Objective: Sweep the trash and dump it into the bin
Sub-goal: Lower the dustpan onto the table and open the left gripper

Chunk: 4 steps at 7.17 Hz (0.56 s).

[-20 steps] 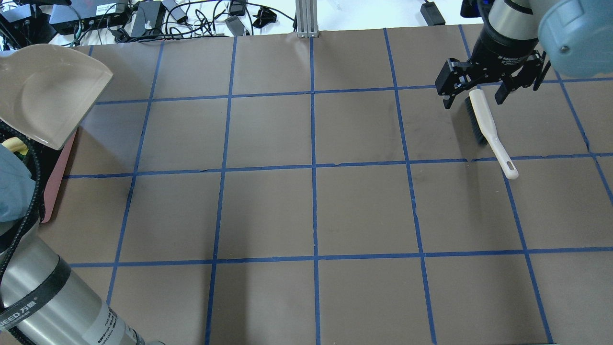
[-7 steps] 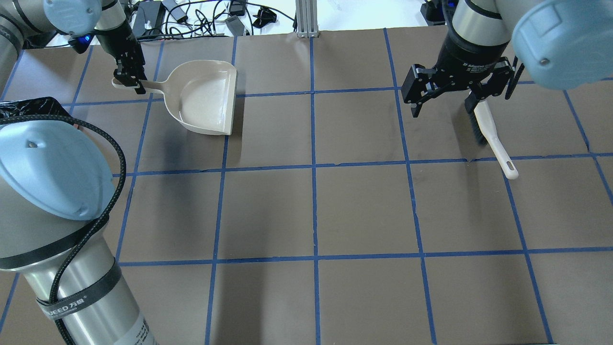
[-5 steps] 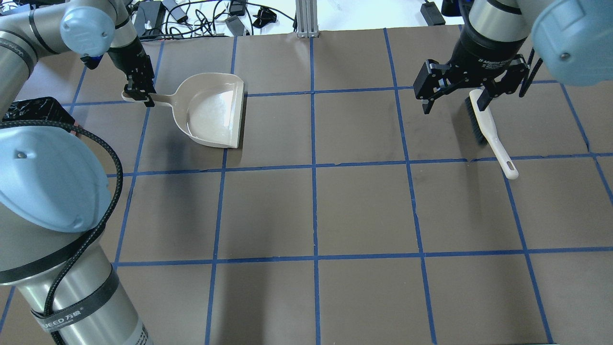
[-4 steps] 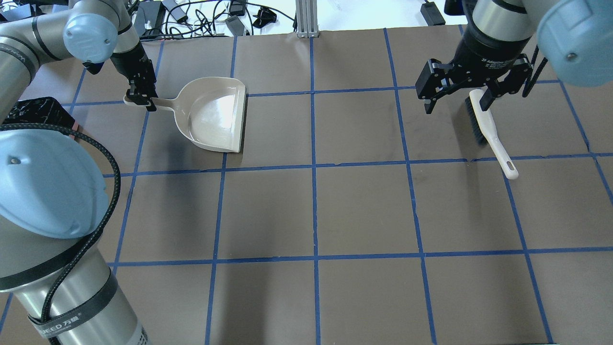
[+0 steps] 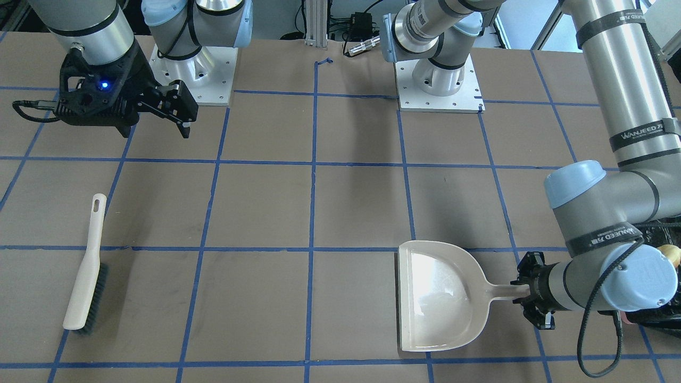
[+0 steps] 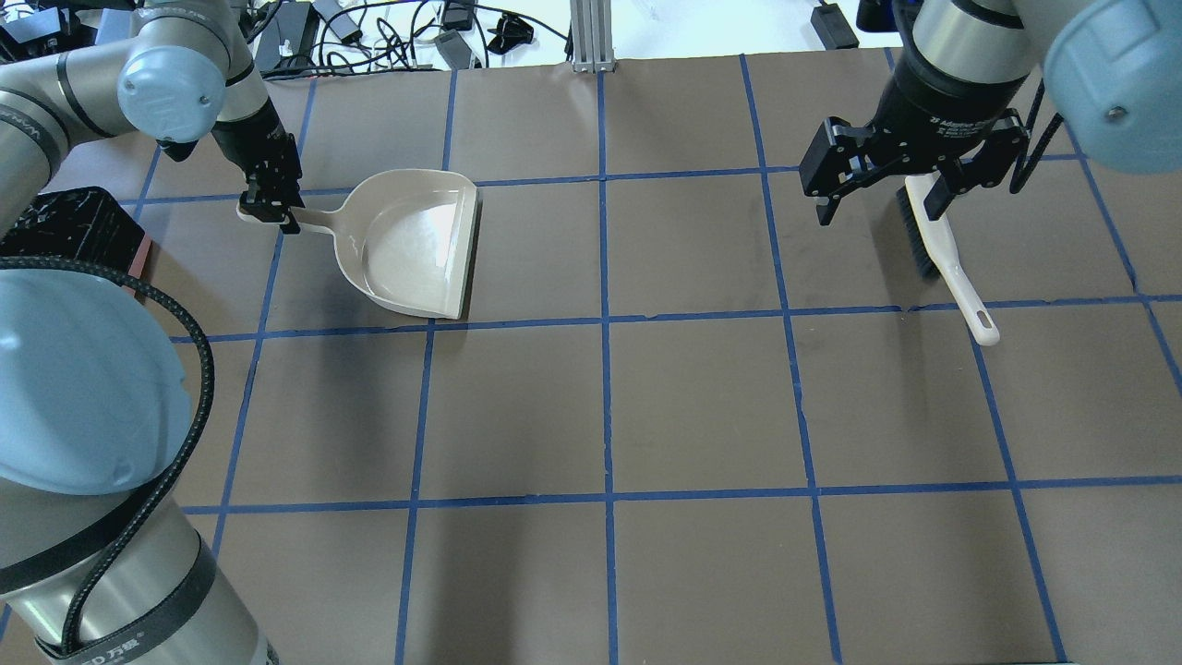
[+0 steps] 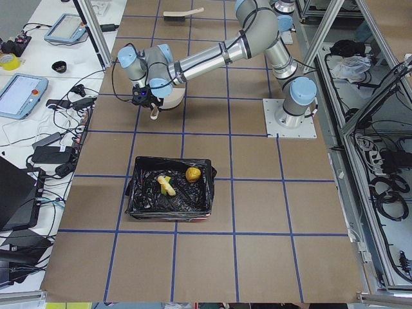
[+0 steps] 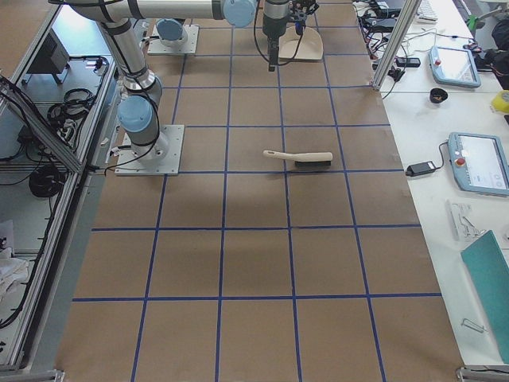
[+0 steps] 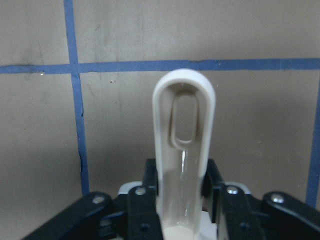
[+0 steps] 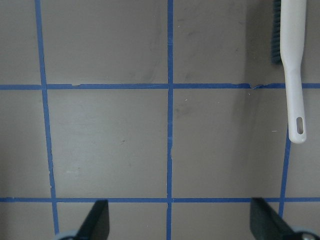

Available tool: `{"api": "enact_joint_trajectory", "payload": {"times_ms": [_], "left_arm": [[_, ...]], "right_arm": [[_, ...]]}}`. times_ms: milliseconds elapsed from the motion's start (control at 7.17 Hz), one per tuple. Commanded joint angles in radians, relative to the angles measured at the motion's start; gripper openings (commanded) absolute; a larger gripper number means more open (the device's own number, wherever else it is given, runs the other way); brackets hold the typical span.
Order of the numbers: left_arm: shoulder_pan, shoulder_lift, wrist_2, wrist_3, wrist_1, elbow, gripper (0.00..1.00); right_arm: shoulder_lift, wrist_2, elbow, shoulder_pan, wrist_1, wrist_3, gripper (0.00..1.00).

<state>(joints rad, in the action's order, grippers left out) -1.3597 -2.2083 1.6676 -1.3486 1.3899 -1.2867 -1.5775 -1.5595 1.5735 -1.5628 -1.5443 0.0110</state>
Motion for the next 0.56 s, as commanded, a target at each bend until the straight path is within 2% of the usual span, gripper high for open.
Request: {"api": "enact_joint_trajectory", "payload": {"times_ms": [0,418], "left_arm": [[0.002,-0.02,0.001,0.002,-0.058,0.001,0.0],[0.001,-0.002,0.003,-0.003,-0.065,-0.006,0.0]], "right_arm": [[-0.002,0.012,0.003,-0.002,0.003,0.0,1.0],[-0.001,0.01,0.008,-0.002,0.003,0.0,1.0]]}}
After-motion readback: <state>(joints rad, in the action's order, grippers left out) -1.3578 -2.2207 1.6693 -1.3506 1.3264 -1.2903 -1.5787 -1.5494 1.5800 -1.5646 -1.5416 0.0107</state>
